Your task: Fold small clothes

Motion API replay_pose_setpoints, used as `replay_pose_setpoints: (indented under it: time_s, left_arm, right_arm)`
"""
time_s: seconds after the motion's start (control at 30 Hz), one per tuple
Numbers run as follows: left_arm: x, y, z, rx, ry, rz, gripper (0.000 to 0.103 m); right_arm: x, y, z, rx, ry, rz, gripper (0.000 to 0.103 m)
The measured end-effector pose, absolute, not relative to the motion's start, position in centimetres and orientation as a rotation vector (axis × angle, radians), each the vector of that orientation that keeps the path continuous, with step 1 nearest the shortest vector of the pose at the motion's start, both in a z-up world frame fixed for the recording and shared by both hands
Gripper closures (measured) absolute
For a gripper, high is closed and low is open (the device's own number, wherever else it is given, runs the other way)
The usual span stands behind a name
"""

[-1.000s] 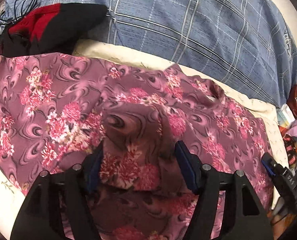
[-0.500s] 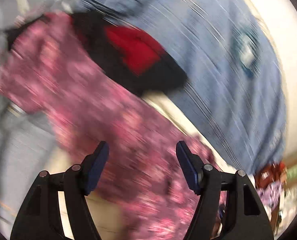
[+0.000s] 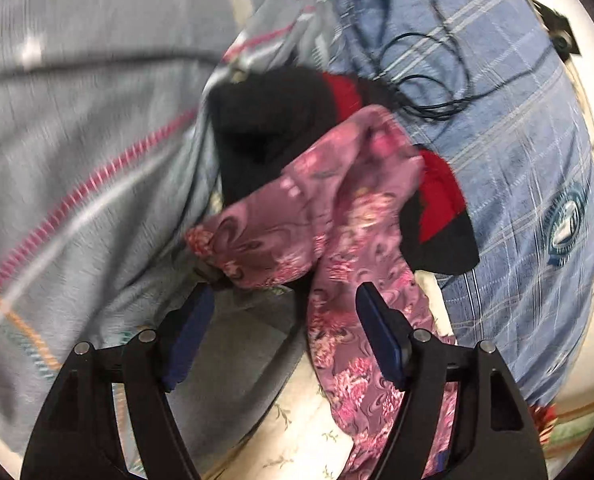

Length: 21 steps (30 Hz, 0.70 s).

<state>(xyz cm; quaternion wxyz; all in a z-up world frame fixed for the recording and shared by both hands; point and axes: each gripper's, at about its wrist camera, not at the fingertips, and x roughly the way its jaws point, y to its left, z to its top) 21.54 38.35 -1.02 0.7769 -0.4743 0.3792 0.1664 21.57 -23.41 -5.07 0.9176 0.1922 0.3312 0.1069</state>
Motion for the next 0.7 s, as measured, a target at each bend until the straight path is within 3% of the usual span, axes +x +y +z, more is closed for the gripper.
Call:
replay_pose_setpoints:
  time_s: [0.2, 0.27, 0.3, 0.57, 0.67, 0.7]
  left_arm:
    - [23.0, 39.5, -4.0, -1.099, 0.731, 0.399, 0.034]
    - [23.6, 39.7, -3.6, -1.068, 0.729, 0.389, 0.082]
    - [24.0, 39.7, -2.8, -1.038, 0.738, 0.378, 0.087]
    - [22.9, 40.7, 10.3, -0.569, 0.664, 0.588, 0.088]
    - [24.1, 44.5, 12.4, -0.444, 0.748, 0.753, 0.063]
    - [24.1, 45.7, 12.3, -0.451, 0.778, 0.772, 0.061]
  right_arm:
    - [21.6, -23.3, -5.1, 0.392, 0.681, 0.221, 0.041]
    - [21.6, -23.3, -5.1, 0.392, 0.682, 0.221, 0.040]
    - [21.6, -23.3, -5.1, 0.391, 0.681, 0.221, 0.040]
    - [21.7, -23.2, -5.1, 0.391, 0.681, 0.221, 0.039]
    - [21.7, -23.2, -5.1, 0.389, 0.681, 0.221, 0.039]
    - [21.7, -23.2, -5.1, 0.389, 0.682, 0.221, 0.039]
